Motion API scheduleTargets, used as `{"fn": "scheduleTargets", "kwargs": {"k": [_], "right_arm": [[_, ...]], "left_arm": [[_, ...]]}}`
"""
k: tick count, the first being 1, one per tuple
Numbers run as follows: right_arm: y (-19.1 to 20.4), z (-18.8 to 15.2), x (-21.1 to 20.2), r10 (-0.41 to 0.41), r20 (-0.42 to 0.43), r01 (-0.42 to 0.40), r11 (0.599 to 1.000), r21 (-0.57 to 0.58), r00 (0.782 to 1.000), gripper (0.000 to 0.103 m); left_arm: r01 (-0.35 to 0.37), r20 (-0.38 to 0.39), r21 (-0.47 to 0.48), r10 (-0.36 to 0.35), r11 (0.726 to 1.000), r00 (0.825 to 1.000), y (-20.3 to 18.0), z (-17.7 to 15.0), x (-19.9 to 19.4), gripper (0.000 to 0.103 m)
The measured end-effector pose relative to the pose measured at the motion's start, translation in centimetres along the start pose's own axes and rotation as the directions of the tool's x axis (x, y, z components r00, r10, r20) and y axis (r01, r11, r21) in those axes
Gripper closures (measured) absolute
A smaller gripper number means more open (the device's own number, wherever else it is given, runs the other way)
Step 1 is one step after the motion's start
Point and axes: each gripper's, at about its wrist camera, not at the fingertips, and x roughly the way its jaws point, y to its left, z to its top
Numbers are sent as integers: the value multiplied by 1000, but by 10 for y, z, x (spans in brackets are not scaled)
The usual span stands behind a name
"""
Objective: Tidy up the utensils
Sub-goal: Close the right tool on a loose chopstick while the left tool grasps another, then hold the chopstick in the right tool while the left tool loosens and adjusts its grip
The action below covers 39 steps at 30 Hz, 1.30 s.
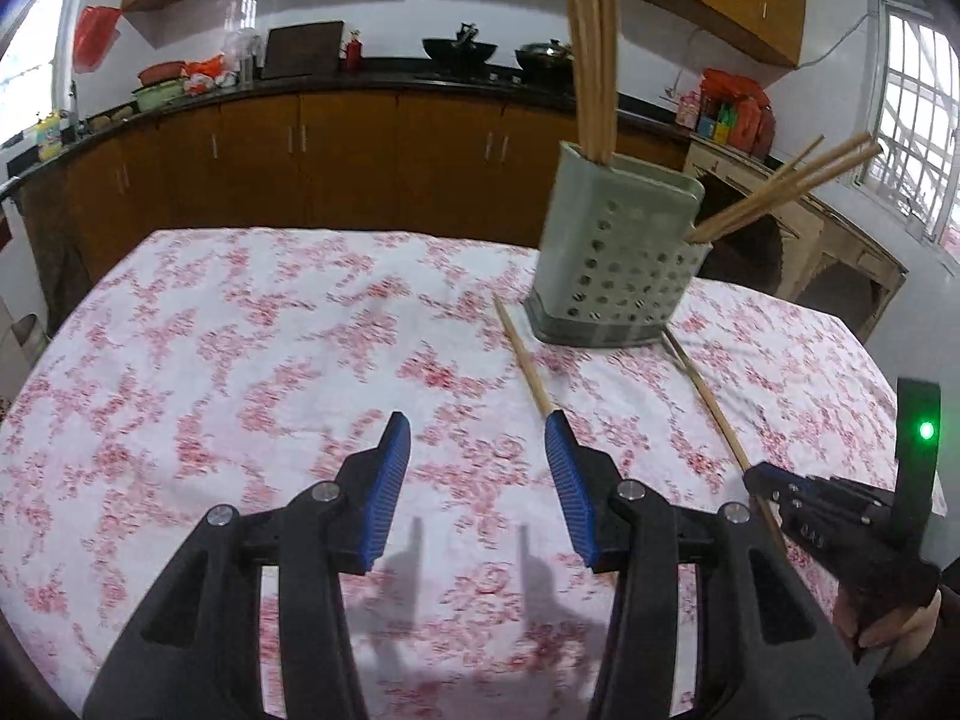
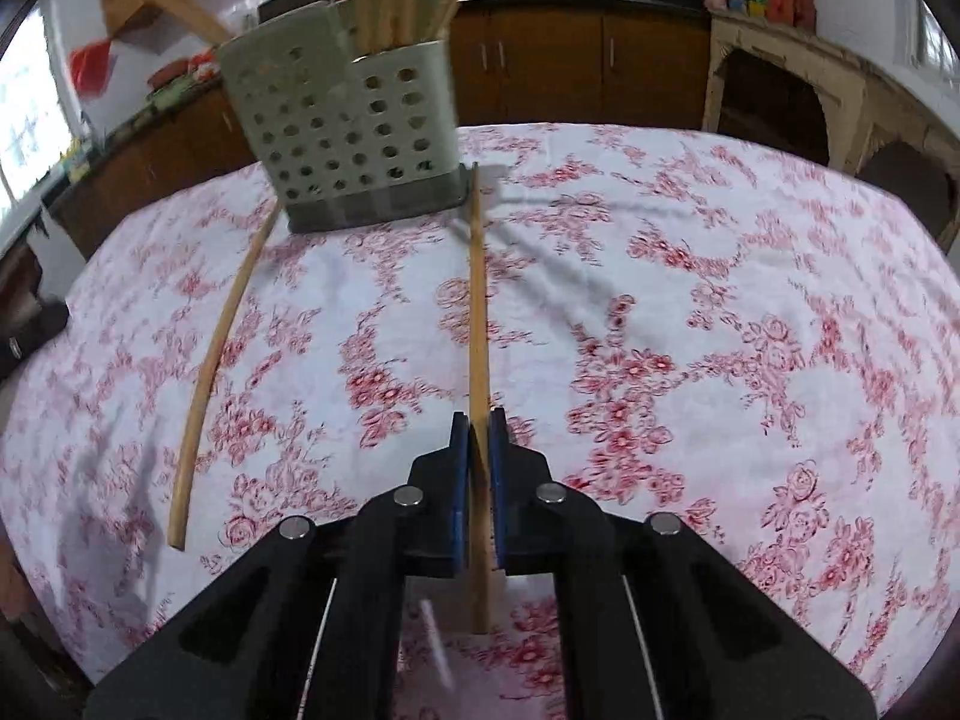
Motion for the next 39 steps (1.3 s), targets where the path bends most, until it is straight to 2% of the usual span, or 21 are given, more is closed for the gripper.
{"fn": "scheduleTargets", "kwargs": {"k": [3,7,13,16,18,20,27,30,32,37,39], "right_arm": [[-23,7,0,-57,8,57,996,63,998,96],[-66,15,-4,-141,3,137,964,230,990,96],[-77,13,-6,-137,5,132,963,237,991,96],[-73,12,-4,-132,10,126,967,220,991,96],[-65,13,-4,-118,11,113,973,201,993,95],[-58,12,-7,-101,12,98,979,177,995,96],[-37,13,-2,-45,12,43,993,114,999,96],[-31,13,-1,-54,19,52,995,90,998,96],[-29,13,-1,-63,24,61,995,77,998,95],[-24,11,-2,-94,36,92,995,39,995,95],[-25,11,-2,-92,36,90,995,41,995,95]], "left_arm": [[25,-22,9,-25,1000,999,-11,-4,8,56],[34,-59,44,-31,998,998,-28,-11,22,56],[-3,-125,79,13,997,992,-50,-22,52,59],[-39,-148,101,54,994,988,-58,-27,65,72],[-60,-177,104,78,993,981,-57,-27,72,92],[-82,-173,86,96,993,980,-50,-25,72,94],[-162,-175,26,164,986,971,7,-12,73,95],[-150,-178,32,154,988,972,28,-10,70,94],[-137,-171,63,146,989,974,29,-12,67,94],[-133,-171,72,144,988,975,28,-13,65,89],[-140,-171,81,152,987,973,26,-14,66,83]]}}
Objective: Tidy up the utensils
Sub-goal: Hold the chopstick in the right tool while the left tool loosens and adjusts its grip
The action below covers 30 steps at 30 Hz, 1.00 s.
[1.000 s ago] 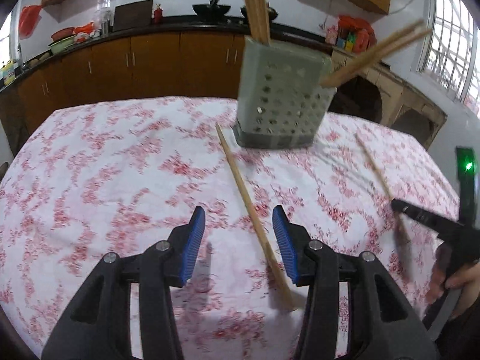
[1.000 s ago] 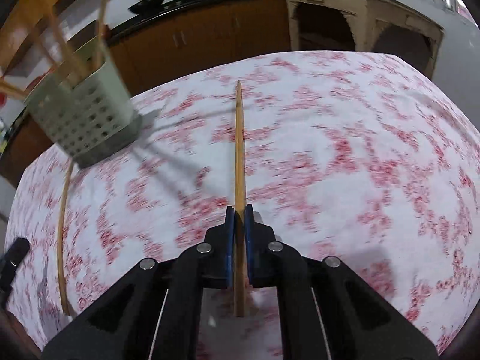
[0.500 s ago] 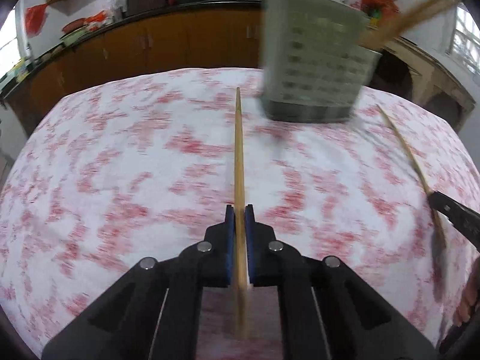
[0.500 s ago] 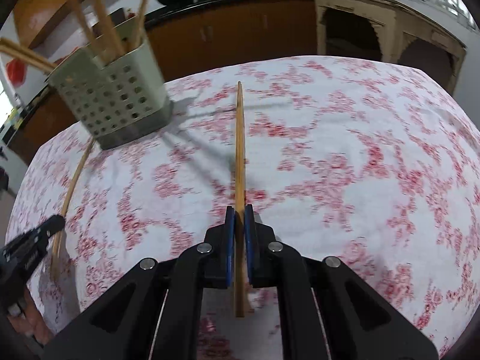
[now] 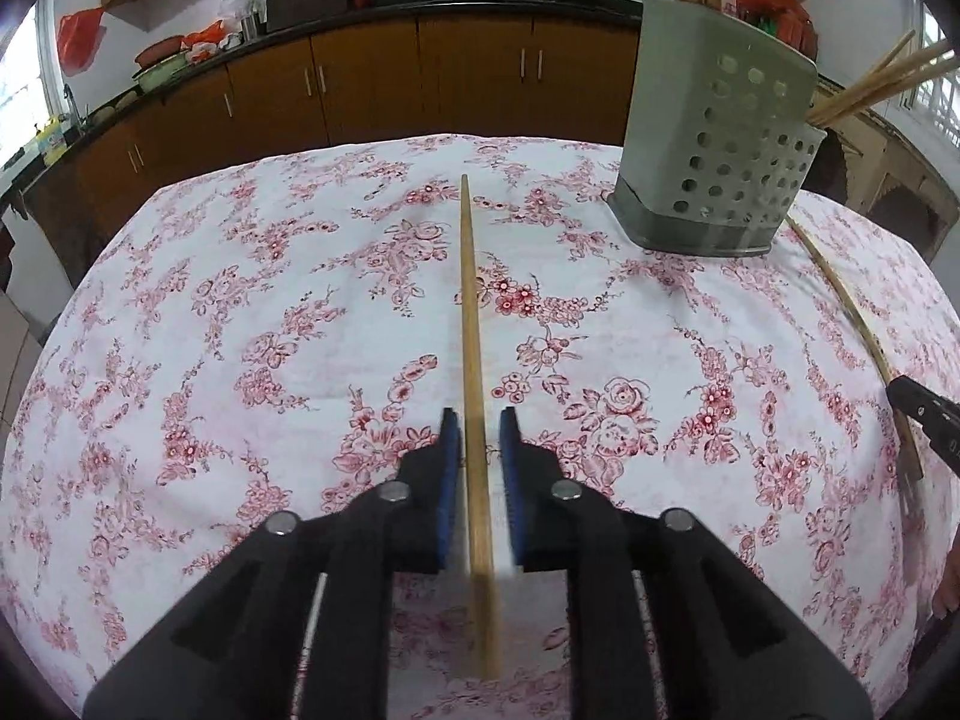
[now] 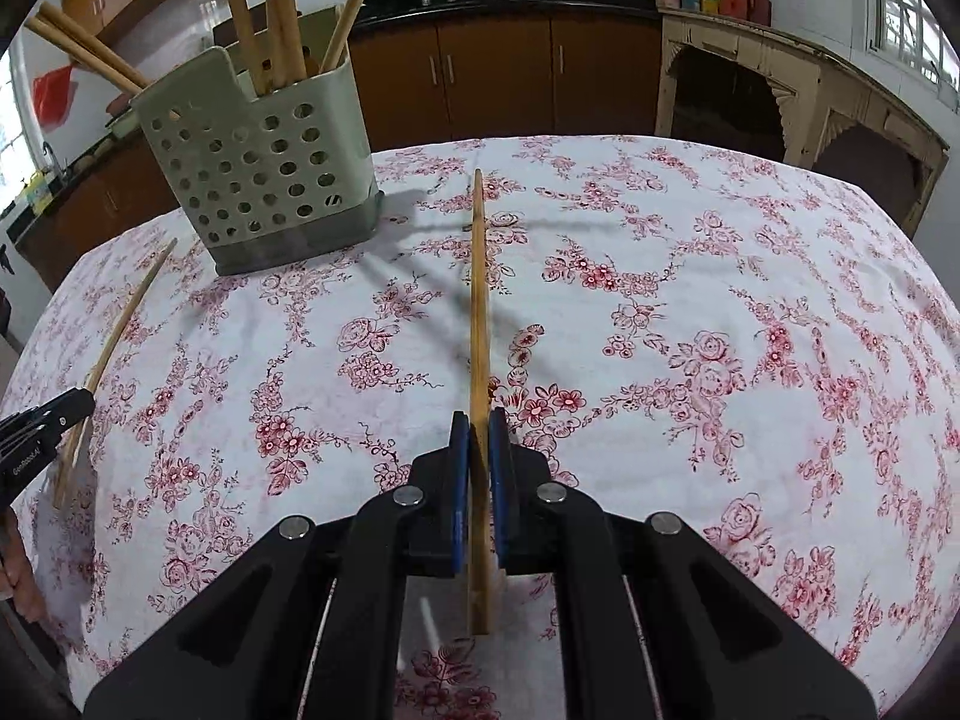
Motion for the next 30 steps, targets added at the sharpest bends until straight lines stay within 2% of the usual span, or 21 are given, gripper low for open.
{"fn": "scheduleTargets", "kwargs": {"k": [6,30], "right_arm": [[-2,-1,-1,1,0,-1,1000,0,1000,95],[1,-1,0,-7,-1,7,1000,-5,1000,95]], "left_arm": [[1,-1,-14,-1,1000,1000,1,0,1,79],[-7,-6,-11,7,1000,1000,1,1,2,78]]}}
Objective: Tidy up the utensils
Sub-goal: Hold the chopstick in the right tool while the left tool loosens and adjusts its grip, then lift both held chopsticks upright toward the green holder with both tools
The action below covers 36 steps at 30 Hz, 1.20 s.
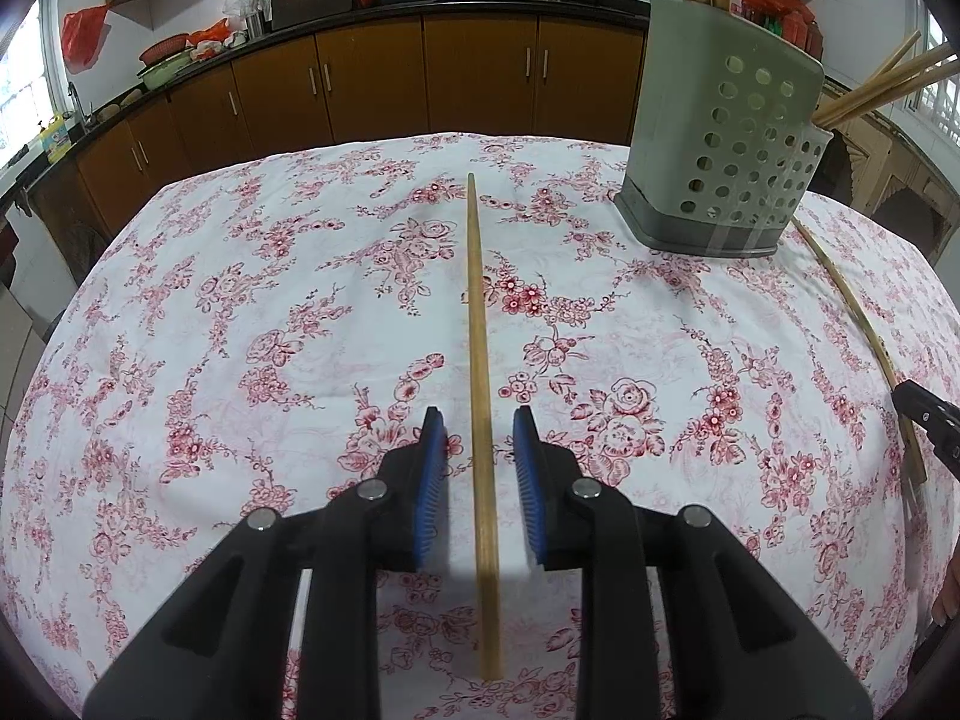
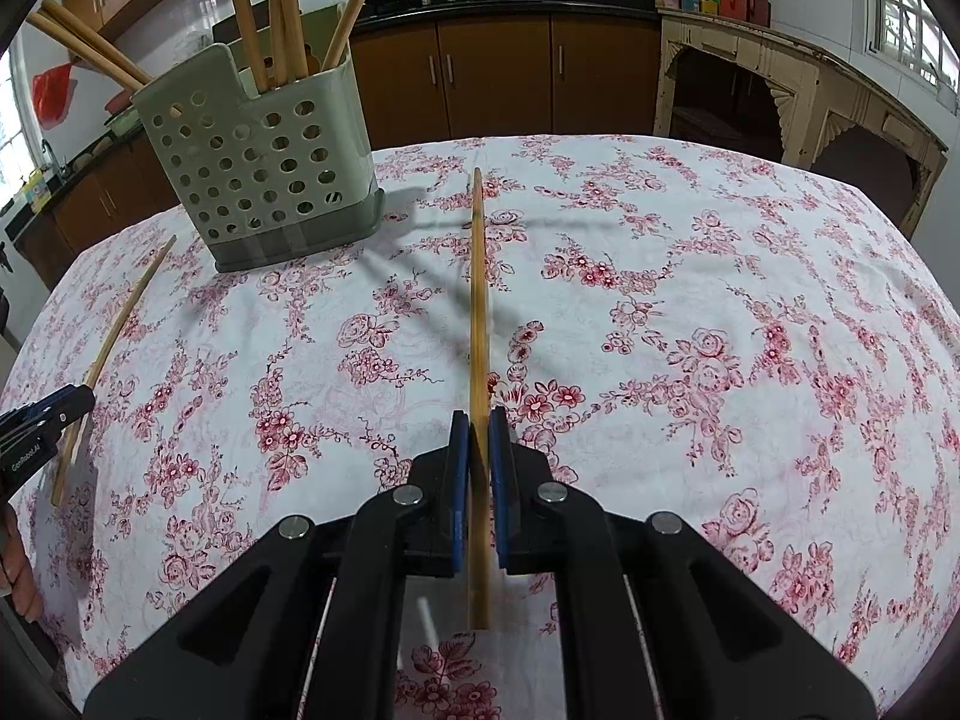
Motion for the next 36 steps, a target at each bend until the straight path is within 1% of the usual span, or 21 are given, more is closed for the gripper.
{"fn": "scheduleTargets", "kwargs": {"k": [4,7,8,9,10,11,14,17,20,22,25,27,30,36], "right_arm": [[-1,-2,-2,3,0,-3,1000,4,1000,95],[-4,-5,-3,18,-2,-18,1000,15,1000,95],[-5,-5,-3,28,-2,-28,999,22,1000,95],[-7,-6,-4,35,-1,-35,999,29,999,95],[-7,-6,-4,37,0,-37,999,31,999,95],[-7,-6,-4,34,0,-34,999,27,999,95],[-7,-9,-13,38,6,-38,999,26,999,95],[-9,-9,-33,24,54,-24,1000,12,998,95],[-13,-2,-58,12,120,-12,1000,-1,993,96],[-16,5,-78,8,174,-7,1000,-6,985,96],[-18,15,-99,9,237,-8,1000,-6,972,96],[-18,20,-109,11,268,-11,1000,-4,963,96],[-18,27,-123,20,313,-18,1000,-7,950,96],[-17,38,-145,58,370,-59,998,-7,927,96]], "left_arm": [[-6,0,-7,6,1000,1000,1,-1,-1,77],[-4,-1,-11,4,1000,1000,2,-9,-7,77],[-2,-1,-12,2,1000,1000,2,-12,-10,79],[-1,-1,-12,1,1000,1000,2,-13,-11,87],[1,0,-12,-1,1000,1000,3,-15,-13,92],[2,-1,-11,-2,1000,1000,3,-16,-14,95],[2,-6,13,-2,1000,1000,2,-20,-19,95],[14,-4,17,-14,1000,1000,6,-24,-31,95],[19,26,36,-20,999,999,10,-21,-48,95],[23,62,52,-26,998,998,12,-16,-65,95],[27,131,77,-36,997,991,14,-6,-91,95],[32,175,84,-46,996,983,14,1,-107,95],[50,247,81,-69,995,966,18,13,-133,95],[89,322,58,-103,994,941,21,32,-161,95]]}}
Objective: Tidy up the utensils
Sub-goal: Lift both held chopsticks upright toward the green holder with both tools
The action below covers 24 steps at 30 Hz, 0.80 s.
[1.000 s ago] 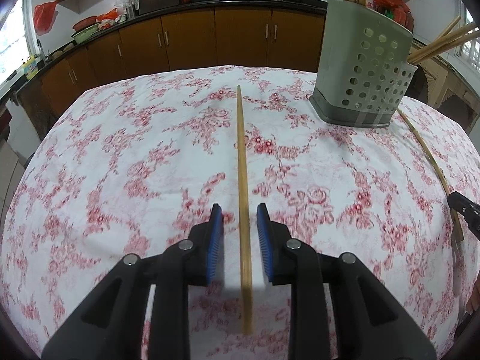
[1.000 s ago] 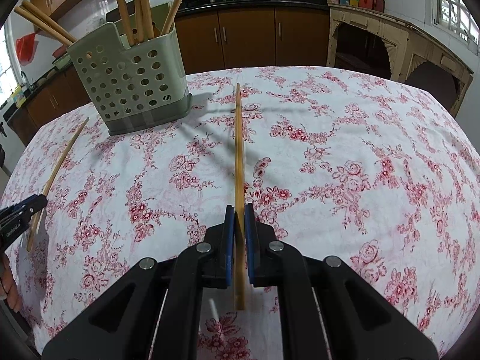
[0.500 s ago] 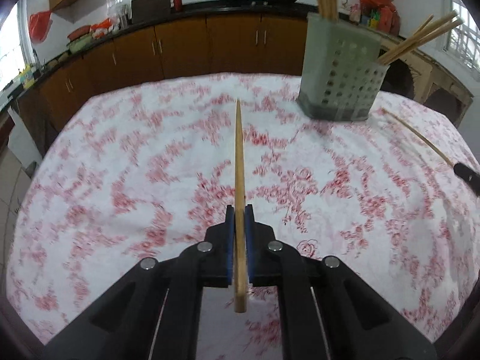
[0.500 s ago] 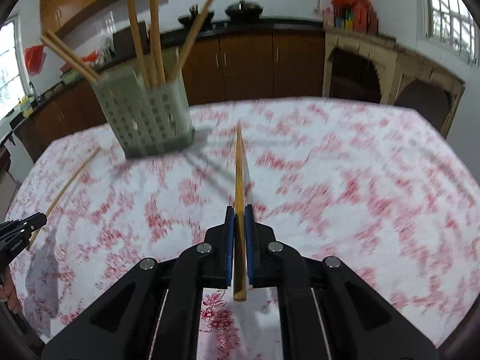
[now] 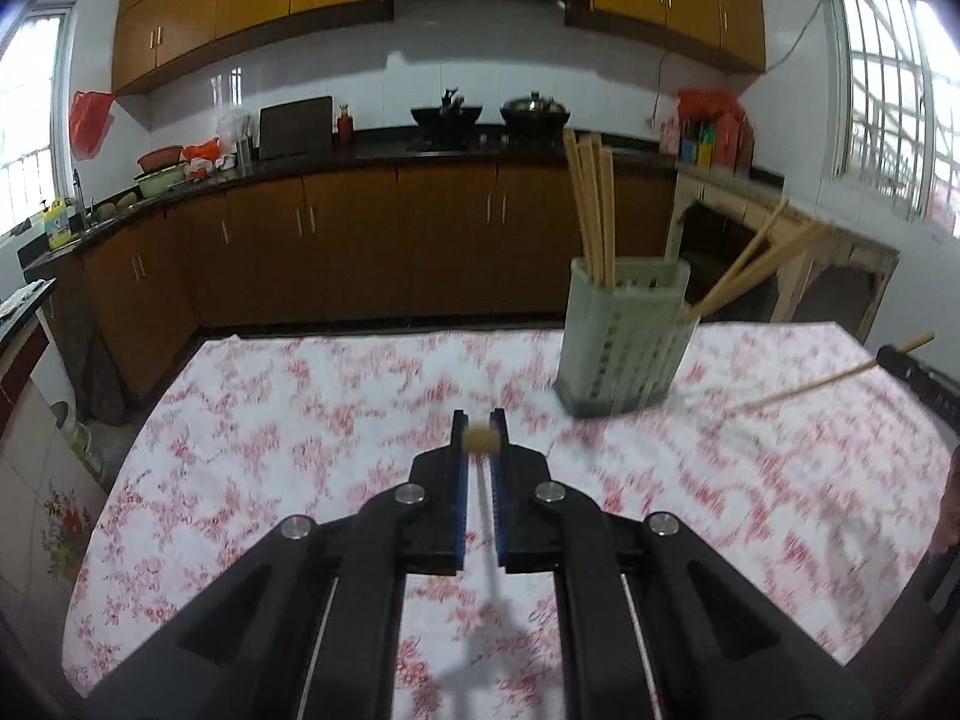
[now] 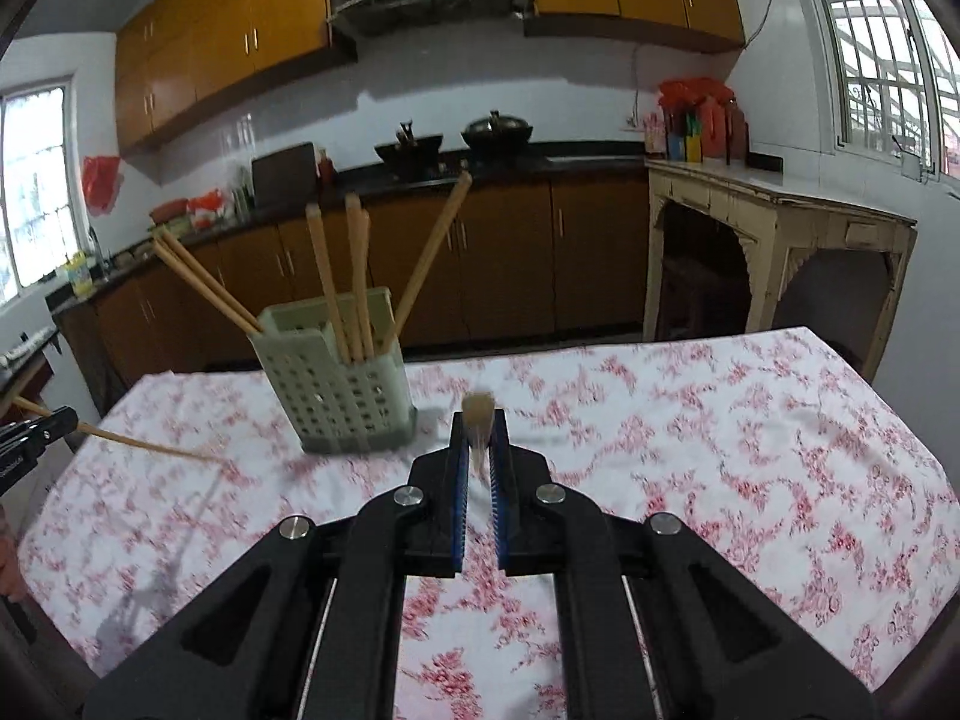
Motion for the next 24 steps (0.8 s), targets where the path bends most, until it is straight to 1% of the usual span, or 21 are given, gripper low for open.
{"fn": "scheduleTargets", "kwargs": {"k": [3,6,15,19,22,24], "right_arm": [[0,8,-5,21,20,-22,1000,19,1000,96],[2,12,-7,23,31,-24,1000,16,999,96],[9,21,-9,42,37,-42,999,7,998,96],[14,38,-22,91,59,-92,996,13,994,96],[18,56,-34,146,79,-148,989,24,986,96],[22,71,-42,194,90,-198,980,36,977,96]], "left_arm": [[9,16,-10,-9,1000,1000,-1,8,-4,95],[14,20,-9,-14,1000,1000,-4,12,-5,95],[27,17,-16,-26,1000,1000,-8,16,-3,95],[53,47,-1,-53,999,997,-16,32,-14,95],[87,77,14,-87,996,993,-26,49,-26,95],[114,96,27,-116,993,989,-34,63,-35,95]]}}
